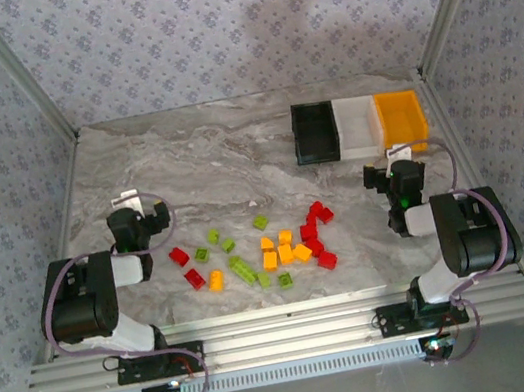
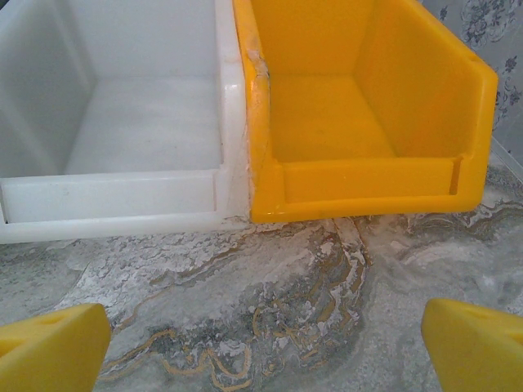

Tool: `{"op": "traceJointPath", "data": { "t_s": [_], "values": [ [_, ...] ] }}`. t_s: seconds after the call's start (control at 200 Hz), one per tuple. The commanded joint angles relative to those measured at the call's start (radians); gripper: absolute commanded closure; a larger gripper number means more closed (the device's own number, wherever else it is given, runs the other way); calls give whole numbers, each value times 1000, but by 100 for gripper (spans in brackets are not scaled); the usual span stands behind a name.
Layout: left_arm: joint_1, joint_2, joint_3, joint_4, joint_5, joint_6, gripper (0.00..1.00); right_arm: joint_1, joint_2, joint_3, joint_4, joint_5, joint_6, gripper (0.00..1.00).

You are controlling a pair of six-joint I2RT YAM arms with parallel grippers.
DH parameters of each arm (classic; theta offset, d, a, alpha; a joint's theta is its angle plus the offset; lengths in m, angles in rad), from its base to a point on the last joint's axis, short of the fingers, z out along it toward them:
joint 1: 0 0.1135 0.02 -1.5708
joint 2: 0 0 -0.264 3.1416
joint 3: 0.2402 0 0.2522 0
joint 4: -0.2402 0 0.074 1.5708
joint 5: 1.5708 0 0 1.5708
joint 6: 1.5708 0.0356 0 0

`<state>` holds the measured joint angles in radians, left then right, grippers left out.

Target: Sort the legos into containers by color

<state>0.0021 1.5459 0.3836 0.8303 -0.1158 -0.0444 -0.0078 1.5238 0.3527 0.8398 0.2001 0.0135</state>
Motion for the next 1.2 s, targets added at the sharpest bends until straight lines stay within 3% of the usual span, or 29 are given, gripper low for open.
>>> {"op": "traceJointPath", "data": {
  "t_s": [0.0,0.54,0.685,0.835,0.969,1.049,1.119,1.194],
  "values": [
    [5,-9,25,-3,19,9,0,3,0,16,19,-4,-6,0],
    [6,-12,24,3,14,9,0,-1,-6,16,20,-4,-3,0],
    [-3,-140,109,-254,-28,0,0,11,-105,86,-197,67,12,0],
    [-20,-281,106,-310,-106,-42,0,41,-178,188,-467,161,101,0],
    [-21,-396,112,-315,-127,-175,0,150,-229,248,-596,469,156,0],
    [-18,-415,145,-348,-167,-360,0,159,-239,319,-744,581,393,0],
    [-9,-441,195,-520,-187,-585,0,115,-238,426,-1073,564,773,0],
    [7,-463,259,-788,-249,-866,0,32,-228,434,-987,318,683,0]
  ]
}}
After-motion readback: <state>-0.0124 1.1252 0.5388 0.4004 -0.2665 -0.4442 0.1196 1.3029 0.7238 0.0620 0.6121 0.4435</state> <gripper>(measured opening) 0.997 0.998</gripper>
